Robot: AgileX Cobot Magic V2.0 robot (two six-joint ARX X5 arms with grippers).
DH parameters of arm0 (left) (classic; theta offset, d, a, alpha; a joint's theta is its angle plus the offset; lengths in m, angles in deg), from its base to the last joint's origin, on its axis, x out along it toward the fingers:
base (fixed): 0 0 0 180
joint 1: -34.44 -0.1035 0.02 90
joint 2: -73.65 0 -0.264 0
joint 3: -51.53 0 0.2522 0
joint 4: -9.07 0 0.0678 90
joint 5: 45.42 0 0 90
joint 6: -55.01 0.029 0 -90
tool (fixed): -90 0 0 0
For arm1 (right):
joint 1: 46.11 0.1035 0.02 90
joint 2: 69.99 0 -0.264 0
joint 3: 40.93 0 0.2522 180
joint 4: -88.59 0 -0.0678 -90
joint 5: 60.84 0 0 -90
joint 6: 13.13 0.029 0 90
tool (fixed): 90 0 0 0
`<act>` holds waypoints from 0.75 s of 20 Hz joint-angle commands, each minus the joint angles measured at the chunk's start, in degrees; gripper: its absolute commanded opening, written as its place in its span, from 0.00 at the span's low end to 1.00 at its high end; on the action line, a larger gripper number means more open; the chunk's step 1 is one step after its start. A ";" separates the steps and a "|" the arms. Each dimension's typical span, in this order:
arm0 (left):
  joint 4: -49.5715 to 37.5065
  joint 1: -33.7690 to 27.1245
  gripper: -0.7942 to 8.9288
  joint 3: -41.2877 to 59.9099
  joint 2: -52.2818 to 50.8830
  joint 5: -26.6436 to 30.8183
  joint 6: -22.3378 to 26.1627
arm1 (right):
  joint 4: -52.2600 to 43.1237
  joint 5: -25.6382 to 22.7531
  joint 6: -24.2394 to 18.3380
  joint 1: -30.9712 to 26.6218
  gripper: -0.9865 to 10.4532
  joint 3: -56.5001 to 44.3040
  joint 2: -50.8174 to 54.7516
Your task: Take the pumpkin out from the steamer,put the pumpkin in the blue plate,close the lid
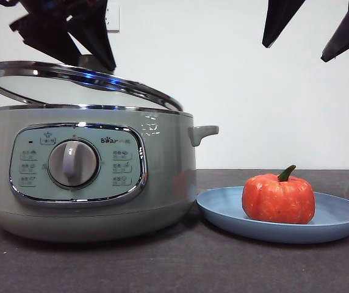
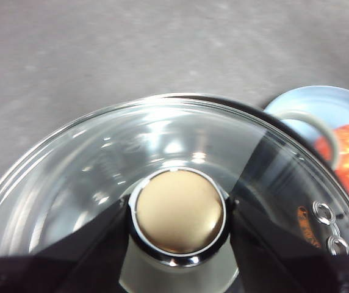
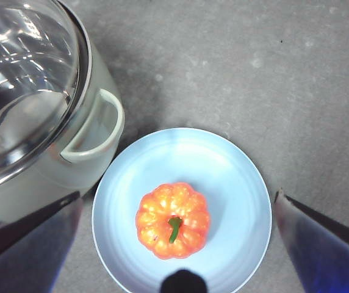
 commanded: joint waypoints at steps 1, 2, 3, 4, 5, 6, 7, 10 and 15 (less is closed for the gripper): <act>-2.56 0.61 0.07 -1.22 0.28 -0.42 -0.39 | -0.31 -0.24 0.46 -0.61 0.55 -0.44 -0.11; -2.54 0.81 0.07 -1.22 0.57 -0.42 -0.39 | -0.31 -0.24 0.46 -0.68 0.55 -0.44 -0.11; -2.51 0.83 0.07 -1.22 0.68 -0.39 -0.39 | -0.33 -0.22 0.46 -0.68 0.55 -0.44 -0.11; -2.43 0.83 0.07 -1.22 0.74 -0.39 -0.37 | -0.31 -0.26 0.46 -0.70 0.55 -0.44 -0.11; -2.43 0.83 0.07 -1.22 0.87 -0.39 -0.37 | -0.33 -0.26 0.46 -0.70 0.55 -0.44 -0.11; -2.29 0.83 0.07 -1.22 1.01 -0.39 -0.37 | -0.31 -0.26 0.46 -0.70 0.55 -0.44 -0.11; -2.12 0.83 0.07 -1.22 1.16 -0.42 -0.37 | -0.31 -0.26 0.46 -0.70 0.55 -0.44 -0.11; -1.64 0.83 0.07 -1.20 2.03 -0.42 -0.37 | -0.33 -0.24 0.46 -0.70 0.55 -0.44 -0.11; 2.19 0.83 0.07 -1.20 2.80 -0.31 -0.33 | -0.26 -0.22 0.46 -0.70 0.55 -0.44 -0.11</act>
